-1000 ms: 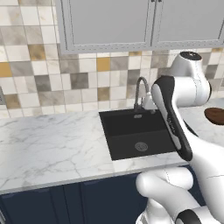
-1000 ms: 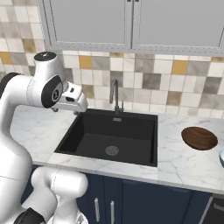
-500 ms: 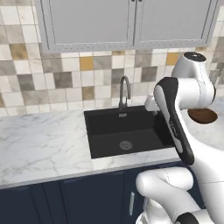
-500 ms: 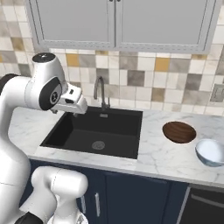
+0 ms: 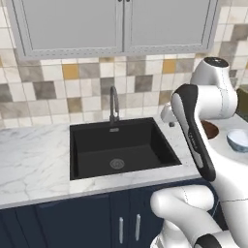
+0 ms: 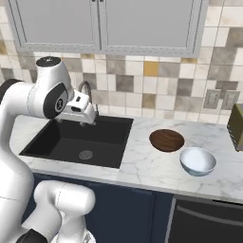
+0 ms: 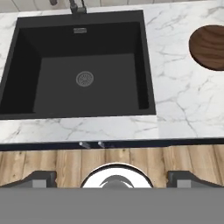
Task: Rinse each bowl for a few seconds and place them down in the sink or on the counter.
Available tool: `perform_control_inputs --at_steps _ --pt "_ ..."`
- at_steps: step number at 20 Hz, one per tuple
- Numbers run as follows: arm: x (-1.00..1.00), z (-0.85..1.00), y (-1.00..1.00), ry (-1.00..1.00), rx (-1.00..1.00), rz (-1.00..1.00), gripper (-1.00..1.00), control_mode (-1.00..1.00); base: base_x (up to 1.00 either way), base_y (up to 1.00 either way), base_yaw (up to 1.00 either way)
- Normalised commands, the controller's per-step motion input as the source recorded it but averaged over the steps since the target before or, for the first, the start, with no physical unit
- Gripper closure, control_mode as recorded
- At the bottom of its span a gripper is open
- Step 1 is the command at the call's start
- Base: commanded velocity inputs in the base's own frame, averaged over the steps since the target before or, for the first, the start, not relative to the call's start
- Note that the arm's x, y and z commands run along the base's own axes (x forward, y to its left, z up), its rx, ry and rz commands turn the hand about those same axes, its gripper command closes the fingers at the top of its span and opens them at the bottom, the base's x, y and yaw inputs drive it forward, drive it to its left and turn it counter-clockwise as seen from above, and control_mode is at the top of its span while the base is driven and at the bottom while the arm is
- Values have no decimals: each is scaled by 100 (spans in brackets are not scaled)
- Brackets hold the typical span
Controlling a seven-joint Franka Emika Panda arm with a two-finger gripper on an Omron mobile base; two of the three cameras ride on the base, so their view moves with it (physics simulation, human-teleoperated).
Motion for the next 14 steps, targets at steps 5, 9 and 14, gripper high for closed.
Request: perform_control_inputs --at_steps 5,9,14 --pt "0 0 0 0 0 0 -100 100 0 -54 1" --pt "0 0 0 0 0 0 -100 100 5 -49 2" --pt "0 0 0 0 0 0 -100 100 24 -42 2"
